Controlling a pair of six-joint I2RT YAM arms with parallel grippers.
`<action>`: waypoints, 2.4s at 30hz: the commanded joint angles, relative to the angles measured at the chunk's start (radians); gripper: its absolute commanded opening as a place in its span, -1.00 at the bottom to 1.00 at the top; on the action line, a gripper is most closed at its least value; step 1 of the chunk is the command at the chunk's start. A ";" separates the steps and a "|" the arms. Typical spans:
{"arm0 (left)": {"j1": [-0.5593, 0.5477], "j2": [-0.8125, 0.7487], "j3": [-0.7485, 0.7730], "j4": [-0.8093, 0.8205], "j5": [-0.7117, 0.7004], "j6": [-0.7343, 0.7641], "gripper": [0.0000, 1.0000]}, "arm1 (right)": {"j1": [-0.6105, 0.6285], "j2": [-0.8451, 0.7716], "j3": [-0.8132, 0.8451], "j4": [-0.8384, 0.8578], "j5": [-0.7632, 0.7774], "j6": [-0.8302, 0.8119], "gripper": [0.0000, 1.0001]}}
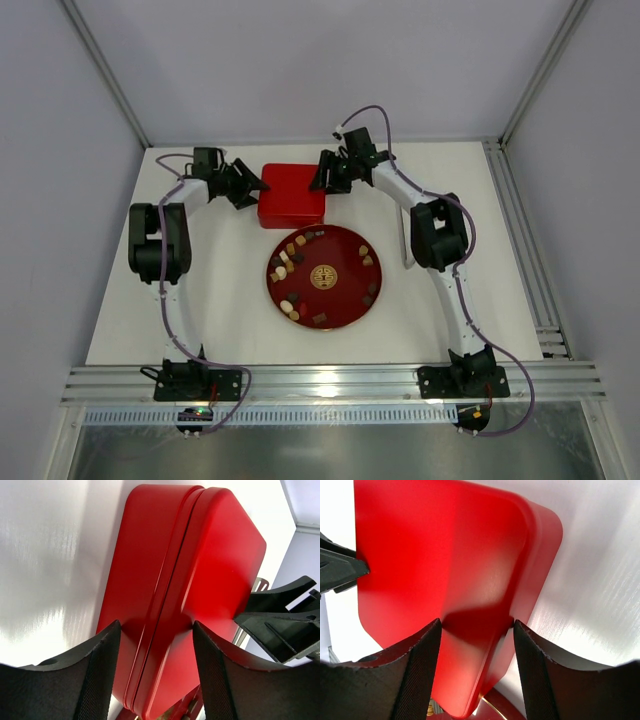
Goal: Pack the chocolate
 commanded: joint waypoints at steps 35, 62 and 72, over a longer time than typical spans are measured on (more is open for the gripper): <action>-0.081 -0.002 0.031 -0.261 -0.235 0.066 -0.31 | 0.147 -0.012 0.081 -0.226 0.346 -0.196 0.06; -0.128 0.141 0.117 -0.548 -0.464 0.135 -0.19 | 0.145 -0.040 -0.123 -0.265 0.384 -0.199 -0.06; -0.128 0.176 0.178 -0.597 -0.487 0.092 -0.17 | 0.117 -0.193 -0.371 -0.148 0.292 -0.181 0.00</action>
